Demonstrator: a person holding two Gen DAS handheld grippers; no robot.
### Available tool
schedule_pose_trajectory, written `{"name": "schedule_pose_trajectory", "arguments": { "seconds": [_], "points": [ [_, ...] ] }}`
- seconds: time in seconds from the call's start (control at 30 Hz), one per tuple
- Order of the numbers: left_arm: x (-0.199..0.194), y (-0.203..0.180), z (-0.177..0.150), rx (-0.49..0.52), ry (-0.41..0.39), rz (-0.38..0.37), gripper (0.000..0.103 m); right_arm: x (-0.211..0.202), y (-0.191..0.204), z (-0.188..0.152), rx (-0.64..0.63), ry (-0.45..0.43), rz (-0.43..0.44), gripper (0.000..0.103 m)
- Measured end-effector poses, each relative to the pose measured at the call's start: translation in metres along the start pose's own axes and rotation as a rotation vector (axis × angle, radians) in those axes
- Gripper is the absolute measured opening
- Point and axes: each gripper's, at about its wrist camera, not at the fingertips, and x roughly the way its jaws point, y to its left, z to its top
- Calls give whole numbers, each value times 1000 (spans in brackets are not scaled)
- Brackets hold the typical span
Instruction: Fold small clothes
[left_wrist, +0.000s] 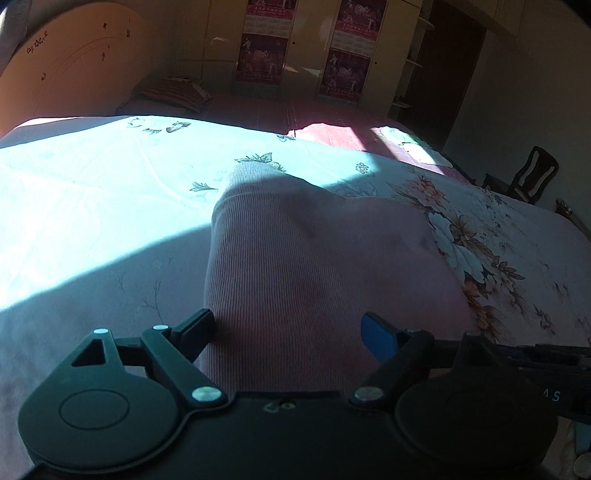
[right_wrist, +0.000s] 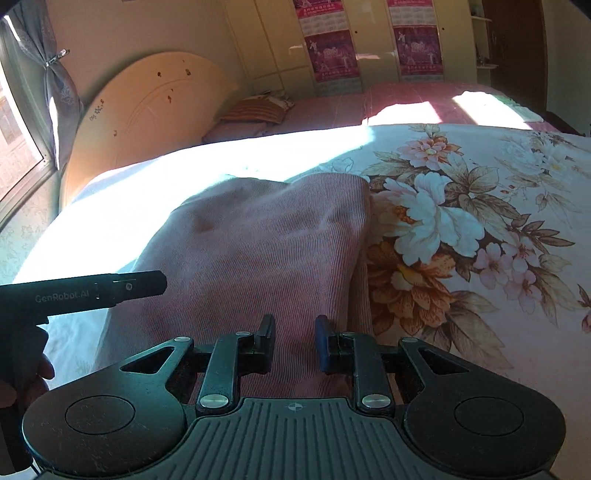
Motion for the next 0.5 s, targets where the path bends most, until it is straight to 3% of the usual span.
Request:
{"name": "schedule_pose_trajectory", "arguments": {
  "seconds": [0.23, 0.37, 0.5],
  "points": [
    [5, -2, -10, -26, 65, 30, 102, -8, -8, -10, 63, 8, -34, 23],
    [9, 1, -11, -51, 133, 52, 103, -28, -1, -13, 59, 0, -6, 23],
    [13, -1, -16, -47, 199, 133, 103, -40, 1, -18, 84, 15, 25, 26]
  ]
}}
